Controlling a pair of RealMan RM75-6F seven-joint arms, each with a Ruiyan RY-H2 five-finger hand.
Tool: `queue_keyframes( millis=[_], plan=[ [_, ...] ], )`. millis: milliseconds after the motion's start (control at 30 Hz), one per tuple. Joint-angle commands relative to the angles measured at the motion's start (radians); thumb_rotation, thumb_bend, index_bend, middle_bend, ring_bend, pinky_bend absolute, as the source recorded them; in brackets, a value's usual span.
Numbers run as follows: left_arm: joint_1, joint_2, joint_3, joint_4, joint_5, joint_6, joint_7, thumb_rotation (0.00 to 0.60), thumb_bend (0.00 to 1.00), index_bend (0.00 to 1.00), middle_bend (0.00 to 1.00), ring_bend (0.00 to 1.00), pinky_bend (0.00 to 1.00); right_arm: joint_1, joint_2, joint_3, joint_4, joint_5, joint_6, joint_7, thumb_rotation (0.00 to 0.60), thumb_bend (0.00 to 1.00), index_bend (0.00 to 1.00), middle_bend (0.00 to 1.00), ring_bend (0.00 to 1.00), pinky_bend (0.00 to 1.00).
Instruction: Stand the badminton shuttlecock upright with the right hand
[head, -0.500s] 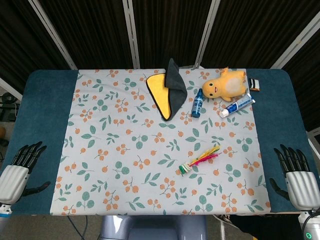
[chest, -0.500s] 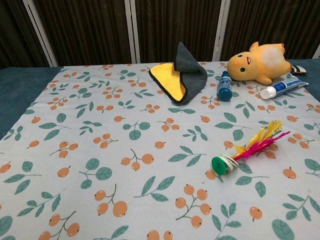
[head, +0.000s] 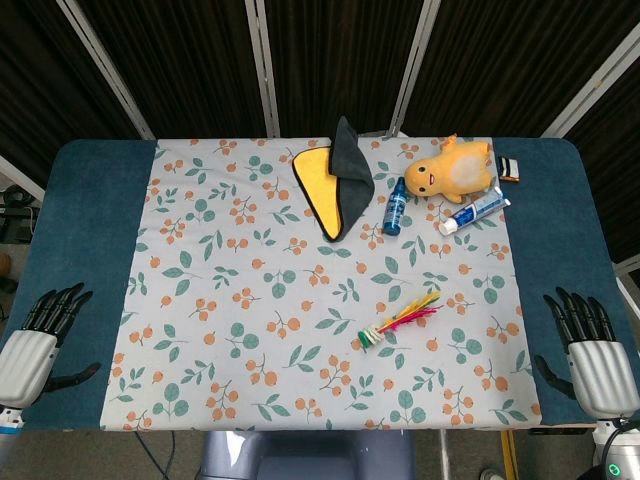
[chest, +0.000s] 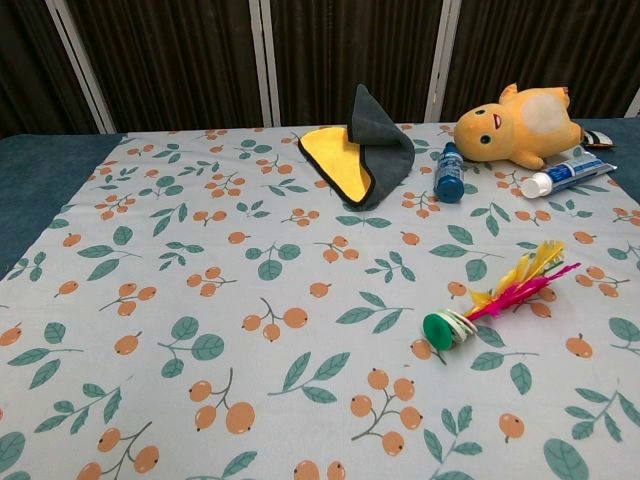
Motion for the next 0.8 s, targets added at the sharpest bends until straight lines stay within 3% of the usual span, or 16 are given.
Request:
queue_keyframes(
  millis=[33, 500, 800],
  plan=[
    [-0.001, 0.0, 0.0, 0.001, 0.002, 0.0, -0.002, 0.599, 0.19, 0.0, 0.0, 0.0, 0.0, 0.015, -0.007, 0.007, -0.015, -0.002, -0.015, 0.008, 0.6, 0.22, 0.08, 0.0, 0.0, 0.0],
    [0.0, 0.004, 0.002, 0.0, 0.002, 0.002, -0.014, 0.599, 0.19, 0.0, 0.0, 0.0, 0.0, 0.187, -0.154, 0.077, -0.054, 0.074, -0.232, -0.131, 0.6, 0.22, 0.34, 0.13, 0.0, 0.0],
    [-0.003, 0.008, 0.005, -0.004, 0.003, -0.006, -0.029, 0.6, 0.19, 0.0, 0.0, 0.0, 0.0, 0.294, -0.285, 0.122, -0.019, 0.183, -0.358, -0.251, 0.6, 0.22, 0.38, 0.16, 0.0, 0.0]
  ],
)
